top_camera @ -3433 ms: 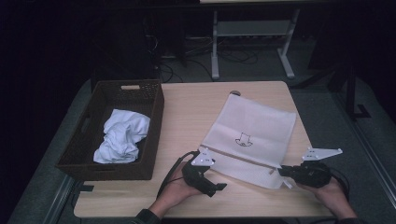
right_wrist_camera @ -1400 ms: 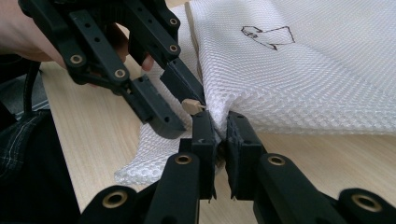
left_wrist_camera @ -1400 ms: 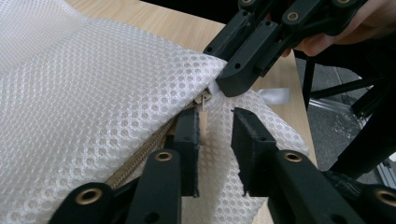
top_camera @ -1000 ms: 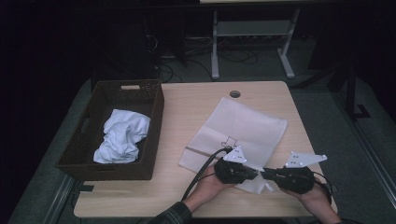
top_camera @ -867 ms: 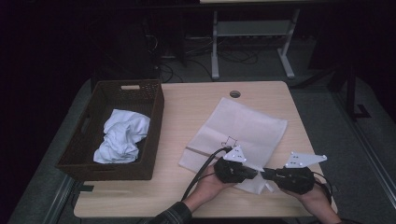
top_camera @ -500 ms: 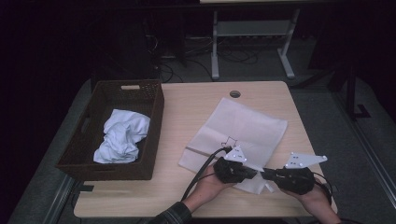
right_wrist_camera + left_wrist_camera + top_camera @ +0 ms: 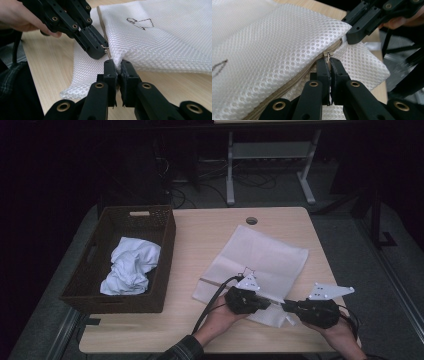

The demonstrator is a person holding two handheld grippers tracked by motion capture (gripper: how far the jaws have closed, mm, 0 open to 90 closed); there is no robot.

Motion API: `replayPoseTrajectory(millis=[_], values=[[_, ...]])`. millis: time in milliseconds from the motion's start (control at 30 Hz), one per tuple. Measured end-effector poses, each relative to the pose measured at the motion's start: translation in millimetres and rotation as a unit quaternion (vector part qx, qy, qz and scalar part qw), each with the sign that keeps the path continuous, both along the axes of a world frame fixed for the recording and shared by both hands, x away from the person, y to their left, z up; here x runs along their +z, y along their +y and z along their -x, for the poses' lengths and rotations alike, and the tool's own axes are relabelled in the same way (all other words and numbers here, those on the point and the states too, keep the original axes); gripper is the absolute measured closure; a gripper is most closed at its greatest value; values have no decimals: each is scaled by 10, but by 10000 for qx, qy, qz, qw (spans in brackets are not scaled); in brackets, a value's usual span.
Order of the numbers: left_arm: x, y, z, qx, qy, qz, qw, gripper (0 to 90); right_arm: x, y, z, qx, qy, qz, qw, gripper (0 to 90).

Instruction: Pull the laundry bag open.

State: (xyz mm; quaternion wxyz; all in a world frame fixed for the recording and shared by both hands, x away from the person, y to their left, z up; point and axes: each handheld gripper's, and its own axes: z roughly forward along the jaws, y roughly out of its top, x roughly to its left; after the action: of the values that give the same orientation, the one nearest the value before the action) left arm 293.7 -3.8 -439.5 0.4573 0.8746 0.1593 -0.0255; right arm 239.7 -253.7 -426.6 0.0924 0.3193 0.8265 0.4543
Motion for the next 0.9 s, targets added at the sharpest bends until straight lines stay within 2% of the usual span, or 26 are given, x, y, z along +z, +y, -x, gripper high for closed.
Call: replayPoseTrajectory(millis=[33, 667, 700, 733, 767, 800, 833, 867, 900], values=[[-12, 12, -18, -9, 73, 31, 10000, 877, -2, 13, 6, 19, 1, 32, 10000, 836], [-53, 9, -40, 35, 137, -107, 9998, 878, -22, 69, 12, 1, -29, 211, 9998, 837], [-68, 34, -58, 180, 55, -219, 9996, 877, -23, 70, 15, -38, -42, 260, 9996, 837], [-68, 34, -58, 180, 55, -219, 9996, 878, -23, 70, 15, -38, -42, 260, 9996, 837], [-75, 67, -88, 177, 210, -101, 9996, 878, -20, 52, 12, -62, -43, 248, 9997, 837], [-63, 75, -89, 161, 207, -107, 9996, 877, -19, 30, 7, -57, -13, 183, 9998, 837], [-51, 64, -71, 144, 65, -203, 9997, 877, -16, 38, 11, -40, -23, 178, 9998, 837], [-50, 61, -67, 142, 44, -227, 9996, 877, -16, 38, 11, -40, -23, 178, 9998, 837], [-63, 76, -90, 123, 151, -193, 9996, 877, -14, 45, 14, -28, -36, 189, 9998, 837]])
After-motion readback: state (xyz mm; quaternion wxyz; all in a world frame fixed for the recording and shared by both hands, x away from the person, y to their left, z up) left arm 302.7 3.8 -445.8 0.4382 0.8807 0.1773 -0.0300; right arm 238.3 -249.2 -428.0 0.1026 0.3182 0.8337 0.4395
